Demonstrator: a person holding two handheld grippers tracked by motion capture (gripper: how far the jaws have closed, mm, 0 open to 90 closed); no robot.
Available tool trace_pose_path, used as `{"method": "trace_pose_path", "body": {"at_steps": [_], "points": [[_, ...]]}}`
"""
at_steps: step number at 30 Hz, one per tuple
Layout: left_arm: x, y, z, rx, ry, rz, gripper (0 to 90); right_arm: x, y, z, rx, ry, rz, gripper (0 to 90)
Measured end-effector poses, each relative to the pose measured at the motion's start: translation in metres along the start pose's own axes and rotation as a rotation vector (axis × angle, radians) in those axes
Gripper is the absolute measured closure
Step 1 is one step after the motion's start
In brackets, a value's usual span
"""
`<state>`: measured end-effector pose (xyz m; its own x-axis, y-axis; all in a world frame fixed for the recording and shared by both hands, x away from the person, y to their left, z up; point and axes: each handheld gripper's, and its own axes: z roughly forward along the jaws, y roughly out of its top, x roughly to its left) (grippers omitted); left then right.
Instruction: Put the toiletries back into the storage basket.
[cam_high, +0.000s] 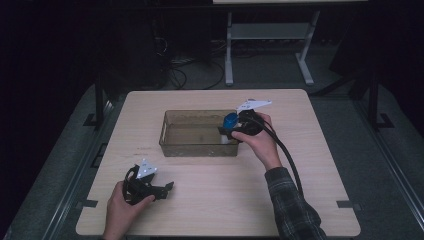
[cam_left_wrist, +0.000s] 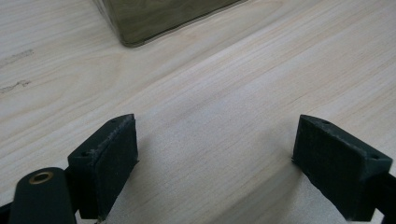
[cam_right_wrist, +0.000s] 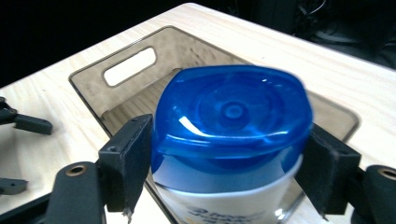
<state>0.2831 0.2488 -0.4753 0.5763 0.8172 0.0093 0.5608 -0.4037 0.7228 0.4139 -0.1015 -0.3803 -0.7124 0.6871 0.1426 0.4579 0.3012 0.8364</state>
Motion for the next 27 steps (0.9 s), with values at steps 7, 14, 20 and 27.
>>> {"method": "trace_pose_path", "body": {"at_steps": [7, 14, 20, 27], "points": [[0.0, 0.0, 0.0, 0.0, 0.001, 0.001, 12.7, 0.0, -0.001, -0.014, -0.022, -0.003, -0.002, 26.9], [0.0, 0.0, 0.0, 0.0, 0.0, 0.002, 12.7, -0.002, -0.01, -0.029, -0.017, 0.001, 0.013, 25.9], [0.0, 0.0, 0.0, 0.0, 0.002, 0.0, 12.7, -0.007, -0.018, -0.042, -0.021, -0.007, 0.013, 26.2], [0.0, 0.0, 0.0, -0.002, 0.002, -0.003, 12.7, -0.006, -0.028, -0.054, -0.018, -0.027, 0.019, 26.9]]}}
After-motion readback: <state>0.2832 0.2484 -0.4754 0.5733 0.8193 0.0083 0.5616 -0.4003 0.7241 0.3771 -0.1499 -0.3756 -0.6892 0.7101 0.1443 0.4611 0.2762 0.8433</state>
